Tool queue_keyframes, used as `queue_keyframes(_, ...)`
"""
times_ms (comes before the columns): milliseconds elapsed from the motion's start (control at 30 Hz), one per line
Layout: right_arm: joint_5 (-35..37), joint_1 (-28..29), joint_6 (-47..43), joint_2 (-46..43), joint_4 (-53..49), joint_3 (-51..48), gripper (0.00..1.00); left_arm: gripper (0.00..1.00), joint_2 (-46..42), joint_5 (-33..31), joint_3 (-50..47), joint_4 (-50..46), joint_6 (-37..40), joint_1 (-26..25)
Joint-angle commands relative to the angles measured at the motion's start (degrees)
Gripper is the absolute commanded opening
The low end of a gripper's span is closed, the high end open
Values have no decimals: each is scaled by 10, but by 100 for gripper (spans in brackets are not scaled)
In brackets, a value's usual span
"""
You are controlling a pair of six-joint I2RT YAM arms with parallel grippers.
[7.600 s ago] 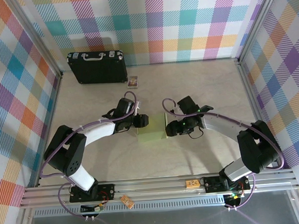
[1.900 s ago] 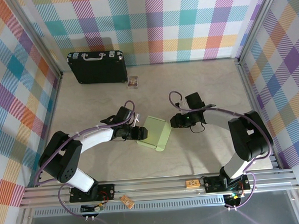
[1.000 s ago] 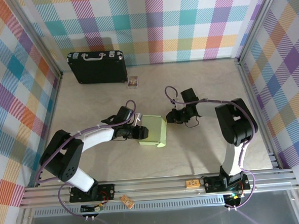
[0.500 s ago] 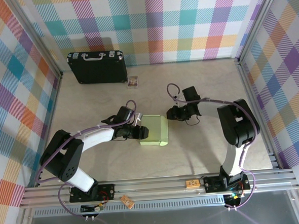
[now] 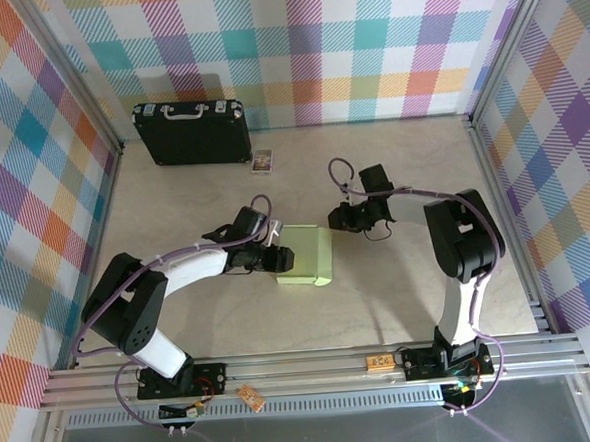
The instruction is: Fold the paper box
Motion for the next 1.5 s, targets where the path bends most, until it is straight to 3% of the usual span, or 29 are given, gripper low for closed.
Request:
queue_keyframes(0,-36,18,-16,17,-23,14,24,57,21,-43,5,-36,23,3)
queue_keyframes(133,-39,26,-16,-5,-32,-5,24,61,29,-89,25,-51,39,13)
queue_keyframes(333,-36,46,-11,-31,-33,-42,24,70,51,-99,53,-66,57,40)
queue_keyframes(700,2,166,-10,-87,-28,-78,26,73,110,-153,149,-133,143,54)
queue_keyframes(933,93,159,-25,-156,-80,-97,28,72,119,-144,158,-138,149,55)
queue_keyframes(1167,87,126,-21,-202,-77,-120,32,71,110,-143,161,-146,148,56)
queue_keyframes(1300,53,130,-2,-201,-50,-126,38,72,71,-141,151,-144,122,56)
queue_keyframes(1467,80,166,36,-213,-36,-130,55,77,-26,-148,83,-101,61,57)
